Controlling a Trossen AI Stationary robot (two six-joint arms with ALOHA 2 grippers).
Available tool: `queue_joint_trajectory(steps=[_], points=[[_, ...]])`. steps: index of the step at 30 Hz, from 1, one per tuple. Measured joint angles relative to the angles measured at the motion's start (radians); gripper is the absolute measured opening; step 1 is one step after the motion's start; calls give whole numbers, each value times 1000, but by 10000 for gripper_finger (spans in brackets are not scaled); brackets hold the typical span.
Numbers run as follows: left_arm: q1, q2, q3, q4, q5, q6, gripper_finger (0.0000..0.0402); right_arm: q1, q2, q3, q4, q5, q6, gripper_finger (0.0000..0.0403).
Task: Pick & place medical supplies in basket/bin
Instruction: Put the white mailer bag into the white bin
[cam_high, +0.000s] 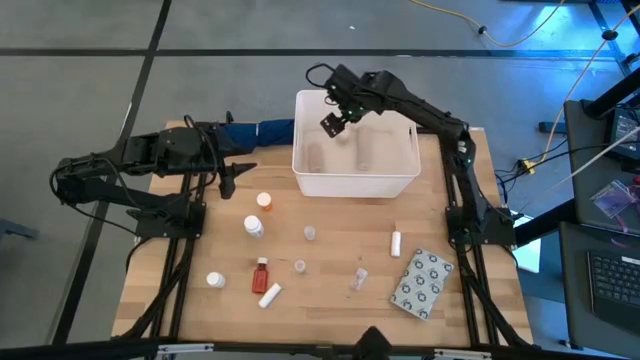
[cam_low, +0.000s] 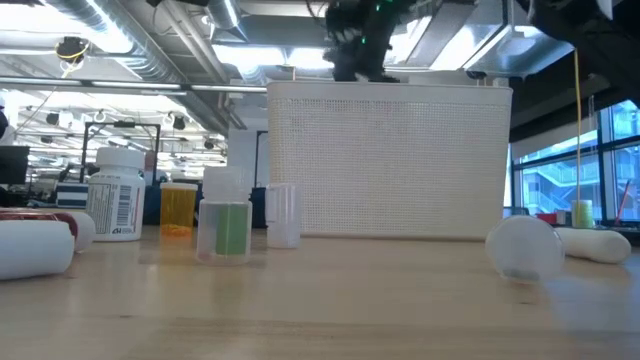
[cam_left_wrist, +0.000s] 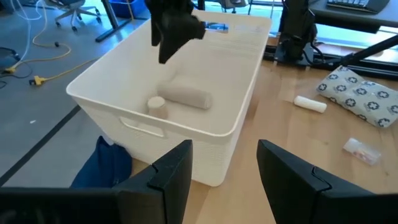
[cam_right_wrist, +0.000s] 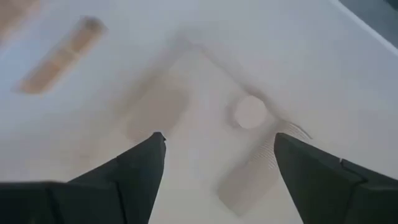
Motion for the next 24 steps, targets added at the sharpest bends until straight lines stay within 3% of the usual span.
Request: queue_joint_trajectory(steps=[12,24], points=[[0,0,0,0,81,0,173,190,-94,0,11,-13,4,299],[0,0,0,0,338,7,173,484,-96,0,11,-19,108,299]])
